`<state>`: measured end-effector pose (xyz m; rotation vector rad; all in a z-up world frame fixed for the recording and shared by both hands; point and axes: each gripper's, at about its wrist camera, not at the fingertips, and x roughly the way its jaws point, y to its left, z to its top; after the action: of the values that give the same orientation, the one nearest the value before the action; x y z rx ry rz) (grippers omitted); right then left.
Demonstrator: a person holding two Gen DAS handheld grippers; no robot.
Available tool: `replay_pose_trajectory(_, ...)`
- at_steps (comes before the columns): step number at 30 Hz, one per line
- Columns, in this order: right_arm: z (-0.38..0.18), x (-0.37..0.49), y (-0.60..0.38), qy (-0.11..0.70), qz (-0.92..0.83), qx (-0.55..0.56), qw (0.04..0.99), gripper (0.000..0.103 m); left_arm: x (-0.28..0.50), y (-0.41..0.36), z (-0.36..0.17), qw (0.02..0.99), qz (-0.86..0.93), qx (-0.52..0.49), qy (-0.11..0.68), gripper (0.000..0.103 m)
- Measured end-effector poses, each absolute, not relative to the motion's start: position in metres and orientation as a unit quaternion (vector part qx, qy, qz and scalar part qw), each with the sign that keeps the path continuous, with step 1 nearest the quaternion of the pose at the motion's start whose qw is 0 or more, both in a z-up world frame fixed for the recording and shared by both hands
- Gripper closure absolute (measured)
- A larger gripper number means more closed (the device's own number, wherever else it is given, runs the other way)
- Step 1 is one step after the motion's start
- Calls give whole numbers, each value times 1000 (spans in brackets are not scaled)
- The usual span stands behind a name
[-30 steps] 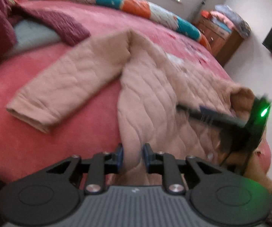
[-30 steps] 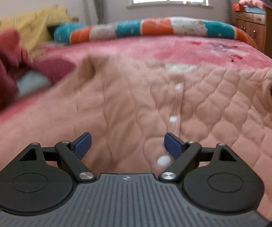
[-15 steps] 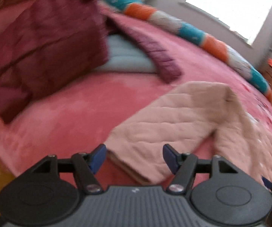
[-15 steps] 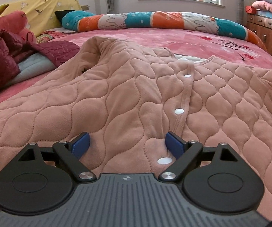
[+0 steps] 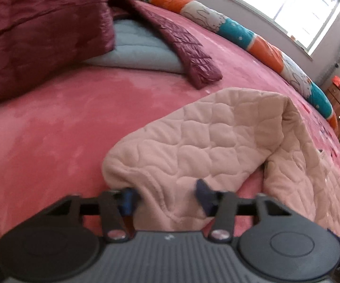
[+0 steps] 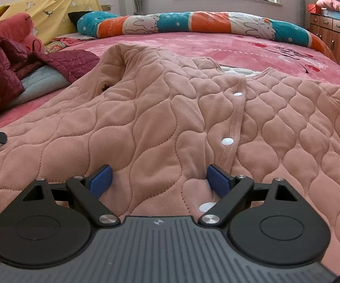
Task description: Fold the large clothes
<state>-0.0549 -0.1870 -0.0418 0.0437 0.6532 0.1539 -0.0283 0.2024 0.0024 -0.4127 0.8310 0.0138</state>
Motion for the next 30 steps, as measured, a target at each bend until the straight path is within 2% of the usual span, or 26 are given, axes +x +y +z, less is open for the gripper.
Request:
replay_pose_trajectory(1, -42, -54, -187, 320, 75, 23, 944, 0, -26, 202, 2, 893, 9, -201, 402, 74)
replay_pose_trajectory(3, -41, -53, -187, 320, 74, 26, 944, 0, -20, 204, 1, 892, 10, -208, 402, 82)
replay_pose_trajectory(6, -41, -49, -188, 322, 74, 29, 943, 0, -10, 206, 6, 895, 9, -207, 395, 87)
replay_pose_trajectory(11, -37, -46, -189, 314, 69, 34, 946, 0, 18, 234, 38, 900, 11, -255, 354, 89)
replay_pose_trajectory(16, -32, -41, -194, 314, 73, 65, 944, 0, 65, 282, 106, 919, 38, -285, 270, 89)
replay_pose_trajectory(21, -19, -40, -192, 283, 96, 83, 951, 0, 116, 313, 166, 942, 51, -261, 207, 89)
replay_pose_trajectory(25, -17, -26, -177, 272, 118, 81, 952, 0, 150, 305, 168, 946, 57, -225, 226, 89)
replay_pose_trajectory(30, -27, 7, -159, 299, 187, 124, 927, 0, 176, 298, 131, 939, 93, -196, 267, 89)
